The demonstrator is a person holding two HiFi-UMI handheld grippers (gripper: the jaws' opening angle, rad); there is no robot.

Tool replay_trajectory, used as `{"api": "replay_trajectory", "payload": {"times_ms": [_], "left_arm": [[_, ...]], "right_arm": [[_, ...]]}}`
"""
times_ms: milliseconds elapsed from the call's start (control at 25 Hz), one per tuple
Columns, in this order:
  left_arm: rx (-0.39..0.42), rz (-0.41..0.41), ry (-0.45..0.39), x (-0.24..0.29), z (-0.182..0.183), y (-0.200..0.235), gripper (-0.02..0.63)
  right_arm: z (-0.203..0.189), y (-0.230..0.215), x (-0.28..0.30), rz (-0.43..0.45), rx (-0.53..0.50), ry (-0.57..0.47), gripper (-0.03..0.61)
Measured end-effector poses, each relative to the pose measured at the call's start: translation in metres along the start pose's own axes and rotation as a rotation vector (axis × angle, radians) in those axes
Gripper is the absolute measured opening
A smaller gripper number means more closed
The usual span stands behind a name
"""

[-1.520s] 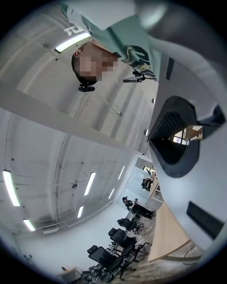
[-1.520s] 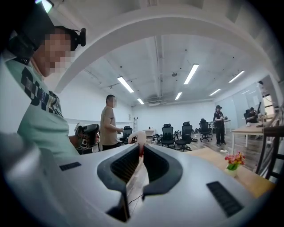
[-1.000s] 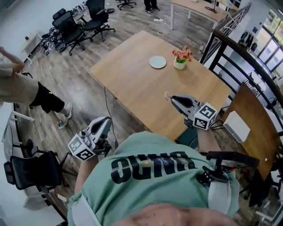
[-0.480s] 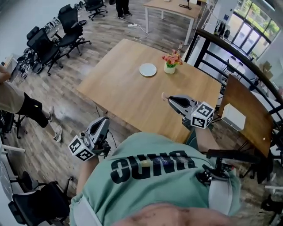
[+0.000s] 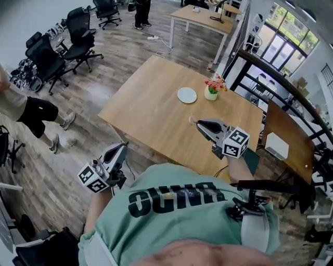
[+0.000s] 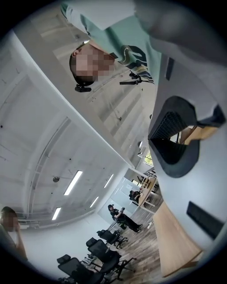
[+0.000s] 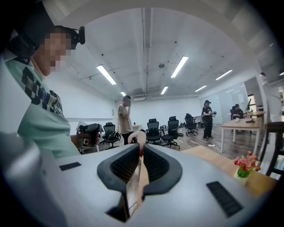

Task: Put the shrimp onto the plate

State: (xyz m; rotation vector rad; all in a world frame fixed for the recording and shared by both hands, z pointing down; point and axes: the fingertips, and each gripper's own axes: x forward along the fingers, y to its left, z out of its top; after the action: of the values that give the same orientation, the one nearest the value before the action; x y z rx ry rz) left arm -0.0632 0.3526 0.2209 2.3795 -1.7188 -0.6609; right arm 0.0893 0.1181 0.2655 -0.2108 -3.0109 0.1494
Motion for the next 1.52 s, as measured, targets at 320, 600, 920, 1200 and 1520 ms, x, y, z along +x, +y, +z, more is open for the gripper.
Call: {"api": "replay_trajectory", "payload": {"times_ms": [320,600,920,1200,1520], "left_arm": [[-0.022,-0.032,0.022,0.01,0.007,0.039,-0.005],[-0.042,-0.027,0.07,0.066,0.012,0.076,-0.005],[-0.014,-0.014,0.138,0.141,0.004,0.079,-0.005],[-0.058,-0.13,0.267,0.195,-0.021,0.084,-0.005],[-0.111,-0.357,0.348,0.228,-0.035,0.127,-0.005]], "right_arm": [[-0.002,-0.018,0.022,-0.036,0.02,0.012,0.038],[-0.012,-0.081,0.04,-0.041,0.064,-0.047,0.038],[-0.022,-0.142,0.042,0.016,0.083,-0.083,0.038],[-0.042,-0.172,-0.006,-0.133,0.121,-0.12,0.038],[-0.075,-0.177,-0.015,-0.355,0.175,-0.094,0.038]]}}
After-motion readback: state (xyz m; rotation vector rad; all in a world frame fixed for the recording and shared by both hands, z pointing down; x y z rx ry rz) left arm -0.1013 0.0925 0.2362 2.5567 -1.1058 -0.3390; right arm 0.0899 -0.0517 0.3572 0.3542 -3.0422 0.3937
